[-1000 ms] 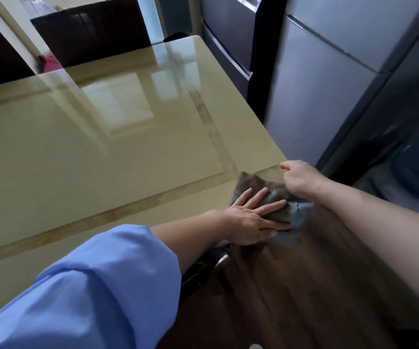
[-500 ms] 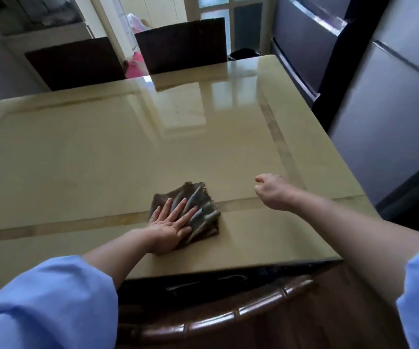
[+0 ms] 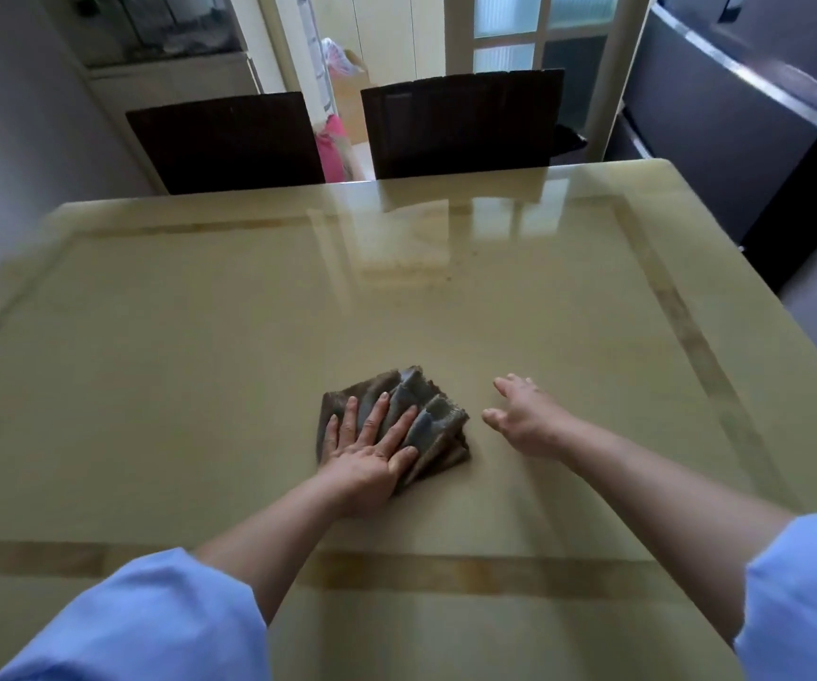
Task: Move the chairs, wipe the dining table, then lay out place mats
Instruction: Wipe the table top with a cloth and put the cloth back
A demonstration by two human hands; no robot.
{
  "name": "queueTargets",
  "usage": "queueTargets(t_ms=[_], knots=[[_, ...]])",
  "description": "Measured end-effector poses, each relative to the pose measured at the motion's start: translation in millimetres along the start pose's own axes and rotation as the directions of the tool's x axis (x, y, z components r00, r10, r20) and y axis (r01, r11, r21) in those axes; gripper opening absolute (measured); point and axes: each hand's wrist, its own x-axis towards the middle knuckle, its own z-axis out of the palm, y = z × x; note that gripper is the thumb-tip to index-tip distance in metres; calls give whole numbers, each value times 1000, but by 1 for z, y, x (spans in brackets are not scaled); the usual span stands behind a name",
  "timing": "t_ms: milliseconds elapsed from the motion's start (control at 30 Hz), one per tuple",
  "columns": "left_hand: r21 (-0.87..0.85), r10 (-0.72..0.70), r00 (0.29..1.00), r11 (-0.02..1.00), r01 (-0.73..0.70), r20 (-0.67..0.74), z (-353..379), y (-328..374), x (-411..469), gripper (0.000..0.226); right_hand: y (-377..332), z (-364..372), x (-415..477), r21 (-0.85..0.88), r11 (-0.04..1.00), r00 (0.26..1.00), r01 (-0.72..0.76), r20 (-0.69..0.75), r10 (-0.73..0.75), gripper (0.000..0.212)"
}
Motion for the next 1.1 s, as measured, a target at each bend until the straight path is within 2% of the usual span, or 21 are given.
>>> queueTargets(t_ms=[200, 433, 500, 567, 600, 667, 700, 733, 833, 933, 1033, 1100], knots=[[27, -16, 996, 999, 18, -88, -39, -26, 67, 53, -28, -5, 73, -101, 995, 999, 7, -46, -12, 70], [18, -74, 983, 997, 78, -168, -61, -60, 105, 54, -55, -11, 111, -128, 988, 991, 90, -83, -101, 66], [-41, -163, 968, 987, 158, -191, -68, -73, 116, 55, -58, -12, 115, -143, 985, 991, 101, -76, -113, 61], [-168, -313, 929, 944, 282, -199, -77, -78, 132, 56, -55, -18, 118, -148, 982, 989, 116, -78, -128, 55], [-233, -400, 897, 905, 355, -189, -83, -79, 136, 57, -56, -22, 118, -138, 982, 985, 126, -96, -140, 52], [-283, -487, 856, 857, 431, -171, -92, -55, 156, 57, -40, -40, 118, -103, 989, 978, 102, -170, -119, 49], [-266, -473, 862, 867, 420, -181, -95, -43, 161, 57, -35, -47, 117, -85, 993, 972, 84, -212, -101, 47], [-227, -400, 896, 906, 356, -192, -94, -18, 169, 56, -21, -58, 115, -64, 997, 964, 52, -258, -67, 46], [-64, -69, 977, 996, 57, -199, -82, 74, 182, 55, 17, -84, 107, -7, 999, 926, -45, -376, 39, 43], [20, 190, 973, 982, -189, -135, -65, 164, 177, 55, 51, -101, 98, 9, 990, 889, -142, -439, 131, 40], [79, 264, 960, 963, -258, -93, -64, 182, 176, 55, 73, -110, 96, 23, 981, 891, -191, -414, 183, 40], [103, 219, 971, 973, -208, -101, -67, 157, 174, 55, 76, -111, 98, 16, 984, 915, -177, -365, 171, 40]])
